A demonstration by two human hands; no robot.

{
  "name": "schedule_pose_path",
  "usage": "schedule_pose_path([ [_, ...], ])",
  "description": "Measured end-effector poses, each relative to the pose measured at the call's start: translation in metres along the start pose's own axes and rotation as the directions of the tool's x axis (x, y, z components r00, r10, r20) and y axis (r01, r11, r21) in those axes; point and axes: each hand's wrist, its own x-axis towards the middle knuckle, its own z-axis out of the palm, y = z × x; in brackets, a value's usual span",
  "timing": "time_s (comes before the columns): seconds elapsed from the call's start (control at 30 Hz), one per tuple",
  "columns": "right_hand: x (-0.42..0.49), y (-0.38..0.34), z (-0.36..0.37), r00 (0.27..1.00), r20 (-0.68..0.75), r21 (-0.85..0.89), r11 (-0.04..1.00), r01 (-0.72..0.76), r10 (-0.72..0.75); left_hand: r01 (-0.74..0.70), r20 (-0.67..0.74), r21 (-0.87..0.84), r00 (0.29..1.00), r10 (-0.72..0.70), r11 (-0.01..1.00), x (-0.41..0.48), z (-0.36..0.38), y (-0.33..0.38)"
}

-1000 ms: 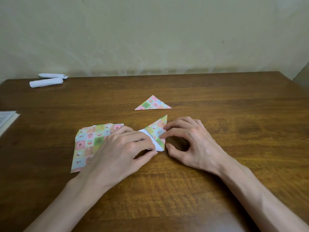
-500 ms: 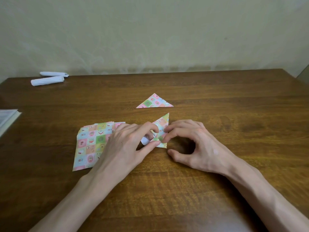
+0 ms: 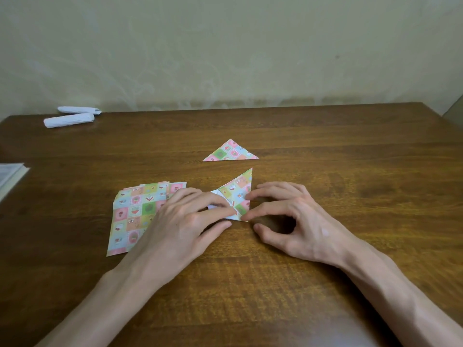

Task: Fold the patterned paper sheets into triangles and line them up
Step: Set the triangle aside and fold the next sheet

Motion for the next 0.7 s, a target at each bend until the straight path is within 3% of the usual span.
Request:
schedule_pose_path([
  [0.27,-0.001,0.000,0.001,1.000,-0.011,-0.003,1.000,0.005,-0.005,-0.097,0.130,0.058,0.988,0.088,0.994,-0.007,-0.009,-0.006],
  [0.7,-0.001,0.001,0.001,1.000,-0.004,-0.008,1.000,0.007,-0.007,-0.059,0.251,0.102,0.968,0.031,0.993,-0.010,-0.015,-0.002],
])
